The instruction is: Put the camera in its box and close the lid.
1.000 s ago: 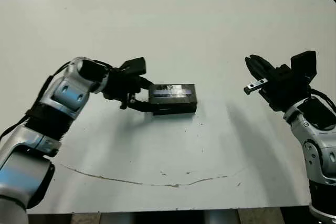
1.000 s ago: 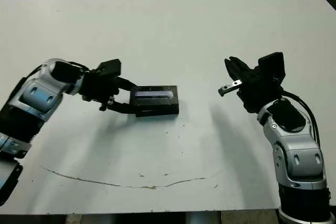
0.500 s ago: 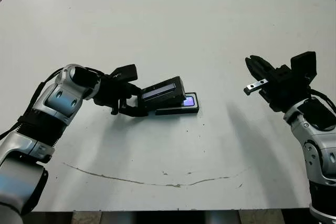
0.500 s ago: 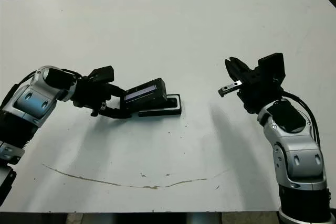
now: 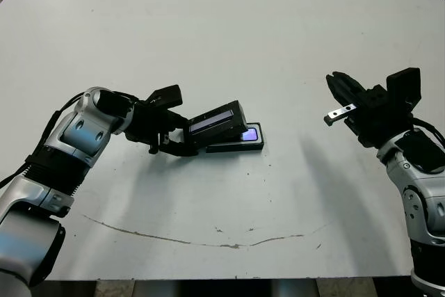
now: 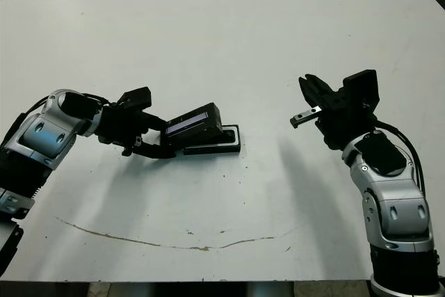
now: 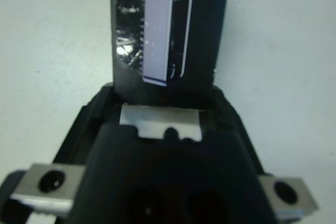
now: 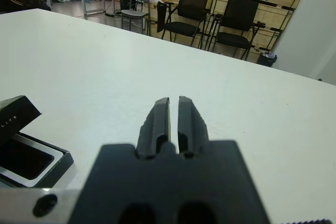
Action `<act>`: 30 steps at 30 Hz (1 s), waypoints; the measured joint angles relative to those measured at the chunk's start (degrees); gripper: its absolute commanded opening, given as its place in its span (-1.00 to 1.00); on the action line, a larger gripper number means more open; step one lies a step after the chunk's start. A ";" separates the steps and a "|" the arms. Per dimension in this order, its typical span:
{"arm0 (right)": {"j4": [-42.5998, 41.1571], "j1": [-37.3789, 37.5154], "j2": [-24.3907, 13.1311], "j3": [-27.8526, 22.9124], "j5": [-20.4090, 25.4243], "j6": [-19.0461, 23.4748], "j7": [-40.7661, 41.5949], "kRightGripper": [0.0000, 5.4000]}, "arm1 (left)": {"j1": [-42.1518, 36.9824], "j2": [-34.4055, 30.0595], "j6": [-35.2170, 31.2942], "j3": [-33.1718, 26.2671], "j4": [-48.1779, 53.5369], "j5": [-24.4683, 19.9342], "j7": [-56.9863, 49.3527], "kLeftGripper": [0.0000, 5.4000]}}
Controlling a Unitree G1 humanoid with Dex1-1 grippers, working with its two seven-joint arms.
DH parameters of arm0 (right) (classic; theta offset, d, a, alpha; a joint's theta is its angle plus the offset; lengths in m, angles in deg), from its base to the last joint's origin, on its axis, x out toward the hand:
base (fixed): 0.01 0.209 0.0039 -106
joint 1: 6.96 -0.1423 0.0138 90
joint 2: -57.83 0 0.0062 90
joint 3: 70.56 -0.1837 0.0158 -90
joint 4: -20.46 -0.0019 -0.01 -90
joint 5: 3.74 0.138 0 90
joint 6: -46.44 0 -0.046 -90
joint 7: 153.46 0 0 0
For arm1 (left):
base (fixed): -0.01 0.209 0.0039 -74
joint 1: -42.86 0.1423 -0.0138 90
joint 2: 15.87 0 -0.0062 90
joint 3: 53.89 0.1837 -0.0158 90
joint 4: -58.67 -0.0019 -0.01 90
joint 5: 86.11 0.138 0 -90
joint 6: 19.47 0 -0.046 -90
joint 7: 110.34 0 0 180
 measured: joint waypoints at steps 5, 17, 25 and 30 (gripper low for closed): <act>0.00 0.00 0.00 0.00 -0.04 0.02 -0.01 -1.00 | 0.55 0.01 0.87 0.35 0.62 -0.07 0.04 0.01; 0.96 -0.01 -0.04 0.00 0.00 0.01 0.30 -1.00 | 0.73 0.00 2.32 0.52 0.60 -0.07 0.08 0.01; 0.95 0.01 -0.16 0.00 -0.01 -0.02 0.50 -1.00 | 1.19 1.23 2.23 0.77 0.50 0.00 -2.33 0.01; 0.92 0.17 -0.32 0.00 -0.07 -0.45 0.77 -1.00 | 0.36 3.93 0.58 1.47 0.13 -0.05 -3.62 0.01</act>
